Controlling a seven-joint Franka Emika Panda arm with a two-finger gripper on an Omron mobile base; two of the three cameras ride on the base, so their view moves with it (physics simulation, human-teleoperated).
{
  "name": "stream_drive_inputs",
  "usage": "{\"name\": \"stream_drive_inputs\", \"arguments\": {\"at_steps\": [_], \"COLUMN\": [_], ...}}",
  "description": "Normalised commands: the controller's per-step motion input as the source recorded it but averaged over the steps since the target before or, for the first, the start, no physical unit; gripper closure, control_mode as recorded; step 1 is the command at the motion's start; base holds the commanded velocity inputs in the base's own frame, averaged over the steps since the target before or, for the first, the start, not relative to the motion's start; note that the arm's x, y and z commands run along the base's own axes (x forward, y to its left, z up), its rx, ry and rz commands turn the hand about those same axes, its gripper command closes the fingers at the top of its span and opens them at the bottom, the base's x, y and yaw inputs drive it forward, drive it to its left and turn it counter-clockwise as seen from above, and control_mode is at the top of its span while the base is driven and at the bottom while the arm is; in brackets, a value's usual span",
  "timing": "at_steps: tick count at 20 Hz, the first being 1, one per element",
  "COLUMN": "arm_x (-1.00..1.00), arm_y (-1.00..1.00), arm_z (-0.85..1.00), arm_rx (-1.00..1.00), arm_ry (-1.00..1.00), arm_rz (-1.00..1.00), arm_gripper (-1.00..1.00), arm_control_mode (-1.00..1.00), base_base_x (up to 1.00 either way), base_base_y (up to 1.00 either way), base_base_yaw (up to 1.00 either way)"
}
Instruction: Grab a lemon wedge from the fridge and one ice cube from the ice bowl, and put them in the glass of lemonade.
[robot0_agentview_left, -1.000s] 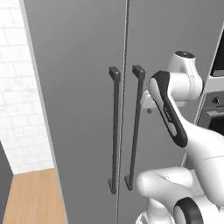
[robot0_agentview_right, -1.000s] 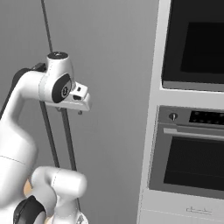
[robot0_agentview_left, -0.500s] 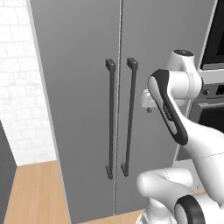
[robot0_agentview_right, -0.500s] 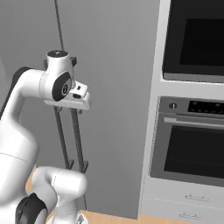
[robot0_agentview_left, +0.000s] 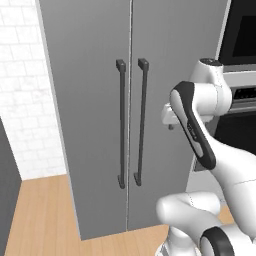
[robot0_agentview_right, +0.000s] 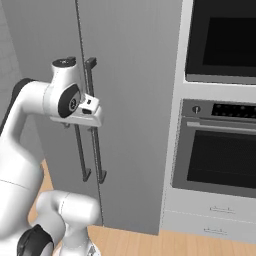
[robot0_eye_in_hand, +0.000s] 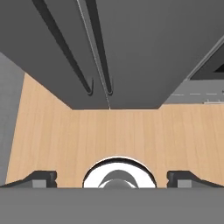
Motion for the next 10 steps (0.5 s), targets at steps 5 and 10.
{"name": "stream_drive_inputs", "arguments": {"at_steps": [5, 10], "arm_x": [-0.44, 0.55], "arm_y": [0.0, 0.04], "arm_z": [0.17, 0.09], "arm_rx": [0.0, 0.0], "arm_ry": [-0.18, -0.27], "arm_rz": [0.0, 0.0], "arm_gripper": [-1.0, -1.0], "arm_control_mode": [-1.0, -1.0], "base_base_x": [0.0, 0.0], "base_base_y": [0.0, 0.0], "base_base_yaw": [0.0, 0.0]}}
